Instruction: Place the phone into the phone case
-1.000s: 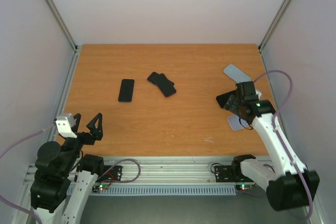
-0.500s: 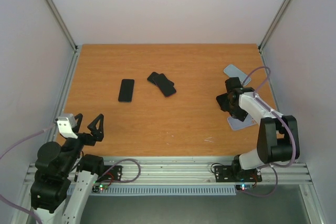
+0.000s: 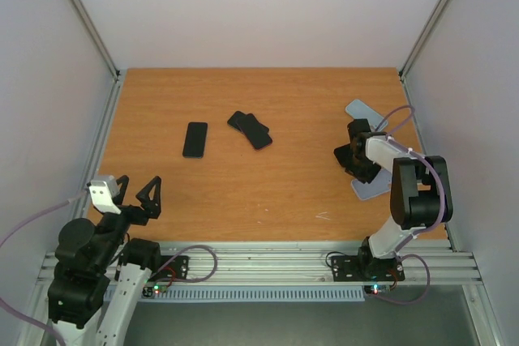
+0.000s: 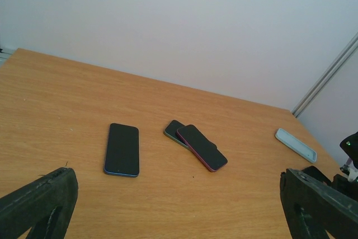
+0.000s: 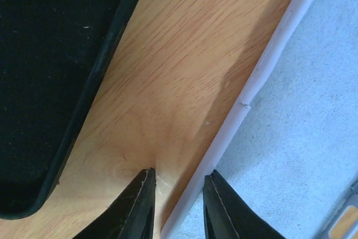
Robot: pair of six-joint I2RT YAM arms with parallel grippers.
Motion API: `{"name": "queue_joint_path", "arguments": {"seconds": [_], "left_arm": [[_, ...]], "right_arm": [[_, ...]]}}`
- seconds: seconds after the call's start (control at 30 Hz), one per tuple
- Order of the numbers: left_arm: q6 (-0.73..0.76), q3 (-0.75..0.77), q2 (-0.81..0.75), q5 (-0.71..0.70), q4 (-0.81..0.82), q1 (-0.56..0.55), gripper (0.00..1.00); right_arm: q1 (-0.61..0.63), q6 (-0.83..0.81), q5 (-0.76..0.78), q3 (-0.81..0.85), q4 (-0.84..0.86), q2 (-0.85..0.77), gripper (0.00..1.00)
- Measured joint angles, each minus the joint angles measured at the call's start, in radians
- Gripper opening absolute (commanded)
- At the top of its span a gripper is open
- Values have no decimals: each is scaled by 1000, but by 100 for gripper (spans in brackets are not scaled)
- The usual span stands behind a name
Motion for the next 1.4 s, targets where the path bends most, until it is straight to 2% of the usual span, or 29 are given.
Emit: {"name": "queue_joint_path", "arguments": {"seconds": [0.07,0.4,0.63,0.93,1.13,1.4], "left_arm": [[1,-1,0,1,0,0,99],[3,-1,-4,5,0,0,99],[3,-1,-4,9,0,0,99],[4,-2,-4,11,0,0,99],[6,-2,-4,12,0,0,99],[6,-2,-4,12,0,0,99]], "right_arm": [[-3,6,-5,2,6,4,22],[-17,42,-12,2,-3,4,1],[-19,51,-6,-30,10,-33,1],[5,17,11,-89,-66,-254,1],[125,-25,33,-100,-114,-410,1],[452,-81,66,-79,-142,-417,1]]}}
